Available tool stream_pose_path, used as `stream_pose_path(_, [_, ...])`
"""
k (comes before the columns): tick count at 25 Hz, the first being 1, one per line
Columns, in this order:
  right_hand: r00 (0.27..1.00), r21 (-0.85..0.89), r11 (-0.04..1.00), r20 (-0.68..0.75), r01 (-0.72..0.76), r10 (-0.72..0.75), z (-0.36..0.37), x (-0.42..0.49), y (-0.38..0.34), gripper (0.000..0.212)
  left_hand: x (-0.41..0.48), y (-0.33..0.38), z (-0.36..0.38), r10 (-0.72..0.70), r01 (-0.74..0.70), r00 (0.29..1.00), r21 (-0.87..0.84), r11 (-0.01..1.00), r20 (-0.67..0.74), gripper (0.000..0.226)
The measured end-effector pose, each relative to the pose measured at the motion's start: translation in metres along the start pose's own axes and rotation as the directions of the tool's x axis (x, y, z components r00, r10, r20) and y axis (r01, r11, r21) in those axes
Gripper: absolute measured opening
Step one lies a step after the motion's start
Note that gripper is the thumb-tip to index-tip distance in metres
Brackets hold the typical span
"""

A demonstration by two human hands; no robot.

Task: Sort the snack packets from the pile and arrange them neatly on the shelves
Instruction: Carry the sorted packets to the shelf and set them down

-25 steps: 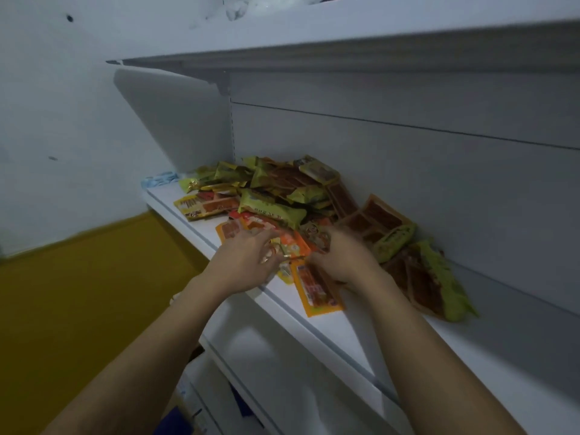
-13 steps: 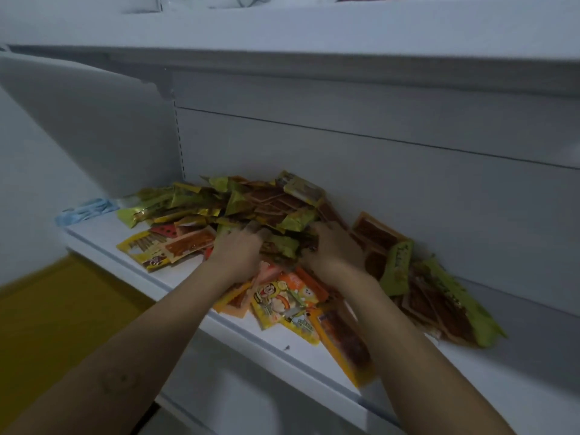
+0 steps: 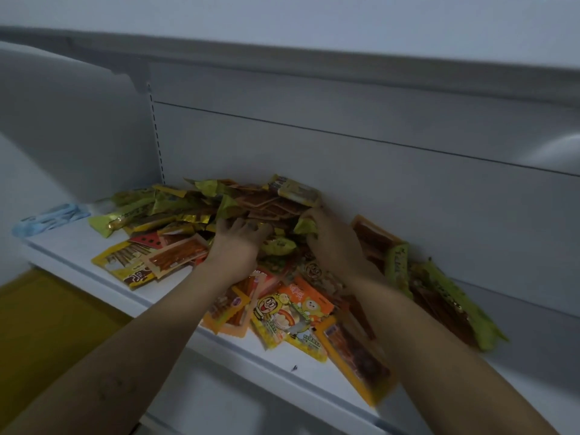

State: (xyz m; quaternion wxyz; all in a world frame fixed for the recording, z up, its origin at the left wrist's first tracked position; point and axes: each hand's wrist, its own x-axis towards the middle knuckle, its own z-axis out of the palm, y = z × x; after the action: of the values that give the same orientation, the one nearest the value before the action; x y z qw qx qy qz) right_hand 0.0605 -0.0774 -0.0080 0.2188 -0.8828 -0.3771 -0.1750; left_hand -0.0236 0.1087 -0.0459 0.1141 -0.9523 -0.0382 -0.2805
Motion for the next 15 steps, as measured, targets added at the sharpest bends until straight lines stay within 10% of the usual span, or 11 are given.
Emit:
stream_pose_path(9, [0.973, 0.325, 0.945, -0.224, 0.03, 0.047, -0.096, -0.031, 0.024, 0.028, 0.014, 0.048, -0.088, -0.216, 0.264, 0.961, -0.336, 0.904, 0.175, 0.04])
stream_pose_path(15, [0.933, 0.43, 0.897, -0.355, 0.104, 0.062, -0.136, -0.076, 0.049, 0.035, 0.023, 0.116, -0.121, -0.349, 0.511, 0.849, -0.784, 0.353, 0.396, 0.04])
